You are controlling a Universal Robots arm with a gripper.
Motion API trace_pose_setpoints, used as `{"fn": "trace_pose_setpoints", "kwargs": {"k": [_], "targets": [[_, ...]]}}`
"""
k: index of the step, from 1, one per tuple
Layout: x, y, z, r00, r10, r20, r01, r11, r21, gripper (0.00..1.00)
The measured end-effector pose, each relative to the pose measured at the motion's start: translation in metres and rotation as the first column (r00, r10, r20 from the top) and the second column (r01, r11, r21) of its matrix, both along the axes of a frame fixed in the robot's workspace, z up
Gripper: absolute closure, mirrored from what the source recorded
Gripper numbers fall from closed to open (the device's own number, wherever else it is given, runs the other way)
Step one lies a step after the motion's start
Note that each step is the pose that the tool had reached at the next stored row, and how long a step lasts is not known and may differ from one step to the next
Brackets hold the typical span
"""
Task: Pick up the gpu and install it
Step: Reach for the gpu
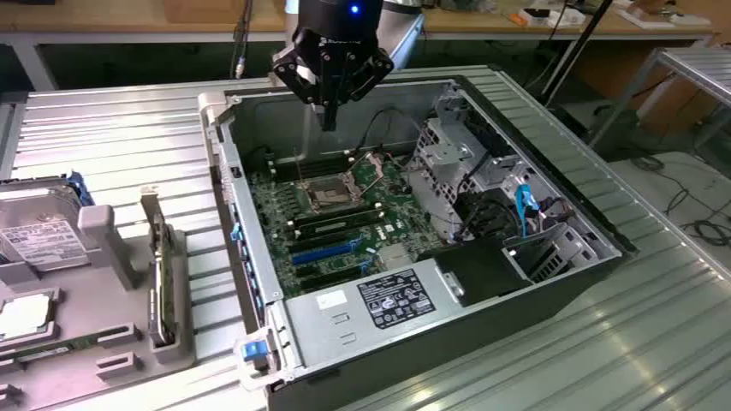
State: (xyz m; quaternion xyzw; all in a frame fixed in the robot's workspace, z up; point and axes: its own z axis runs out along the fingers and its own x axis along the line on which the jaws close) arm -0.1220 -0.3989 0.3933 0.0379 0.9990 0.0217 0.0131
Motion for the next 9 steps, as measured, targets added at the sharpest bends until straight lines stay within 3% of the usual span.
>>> {"fn": "trace_pose_setpoints", "kwargs": {"k": [9], "targets": [[0.0000, 0.0000, 0.0000, 1.0000, 0.000, 0.0000, 0.000, 1.0000, 0.0000, 0.89]]}}
